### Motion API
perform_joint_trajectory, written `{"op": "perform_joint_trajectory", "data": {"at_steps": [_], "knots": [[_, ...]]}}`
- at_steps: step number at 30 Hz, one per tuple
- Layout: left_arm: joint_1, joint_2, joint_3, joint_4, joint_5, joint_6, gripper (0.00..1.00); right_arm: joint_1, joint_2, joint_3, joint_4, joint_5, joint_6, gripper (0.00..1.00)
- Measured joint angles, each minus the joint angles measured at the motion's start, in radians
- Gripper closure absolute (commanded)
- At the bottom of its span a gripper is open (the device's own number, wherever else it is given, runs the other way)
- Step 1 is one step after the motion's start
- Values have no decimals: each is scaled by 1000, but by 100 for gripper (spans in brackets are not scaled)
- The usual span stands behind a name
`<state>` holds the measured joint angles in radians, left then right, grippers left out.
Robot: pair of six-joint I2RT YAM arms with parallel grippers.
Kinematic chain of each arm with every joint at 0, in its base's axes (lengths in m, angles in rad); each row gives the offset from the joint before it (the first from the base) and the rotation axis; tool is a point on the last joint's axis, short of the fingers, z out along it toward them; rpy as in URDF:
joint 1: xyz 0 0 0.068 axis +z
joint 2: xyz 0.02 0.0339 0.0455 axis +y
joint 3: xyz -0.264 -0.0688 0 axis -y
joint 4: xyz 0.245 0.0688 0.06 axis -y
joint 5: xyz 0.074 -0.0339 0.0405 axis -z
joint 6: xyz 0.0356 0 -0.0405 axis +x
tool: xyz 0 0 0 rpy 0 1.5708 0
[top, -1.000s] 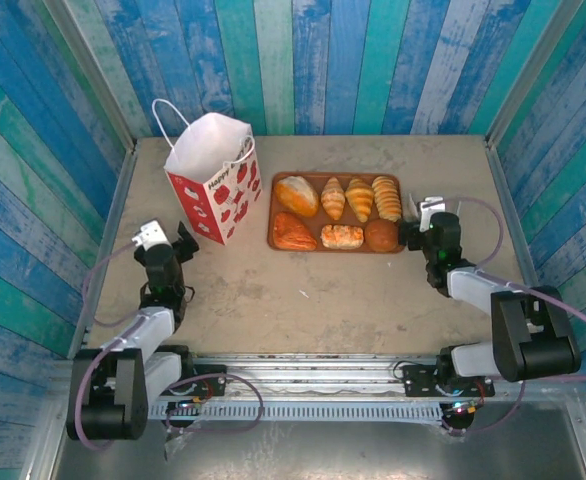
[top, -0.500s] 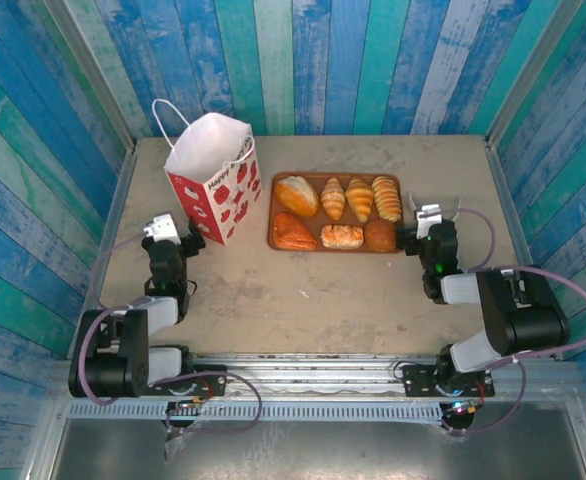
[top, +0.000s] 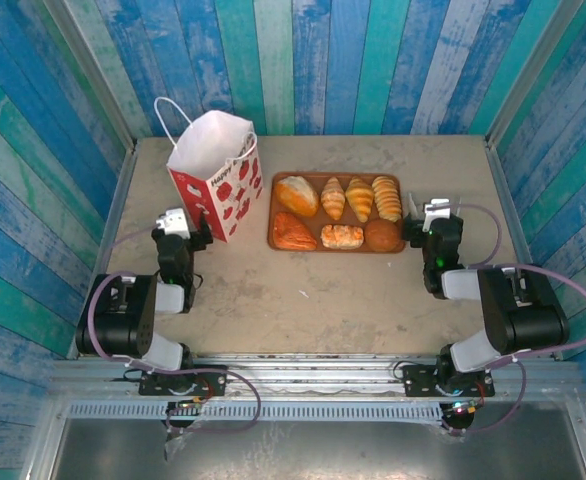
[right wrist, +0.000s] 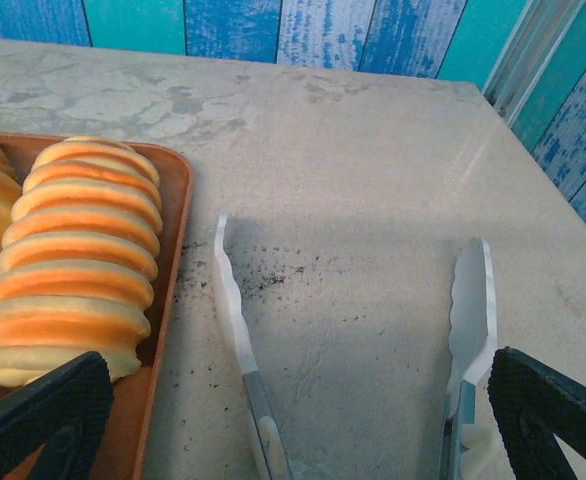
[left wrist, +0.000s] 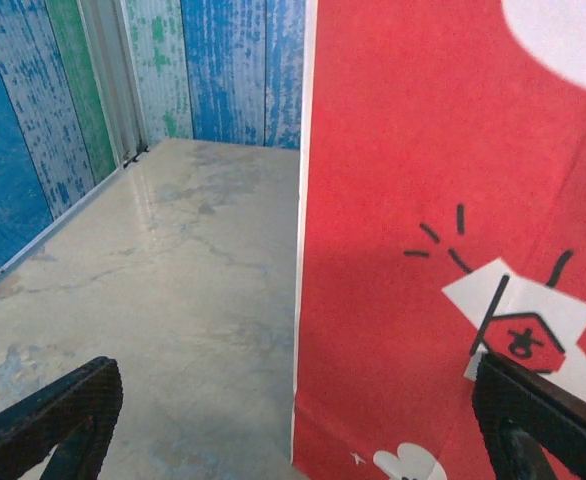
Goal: Take the fake bread out of the paper bag
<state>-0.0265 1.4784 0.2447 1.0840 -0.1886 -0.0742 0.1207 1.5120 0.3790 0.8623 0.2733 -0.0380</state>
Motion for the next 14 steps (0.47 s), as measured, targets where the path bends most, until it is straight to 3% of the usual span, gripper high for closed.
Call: {"op": "perform_joint_trajectory", "data": {"at_steps": [14], "knots": [[-5, 0, 1, -1, -23, 1, 6, 0, 0, 0, -2, 0, 1, 0]]}}
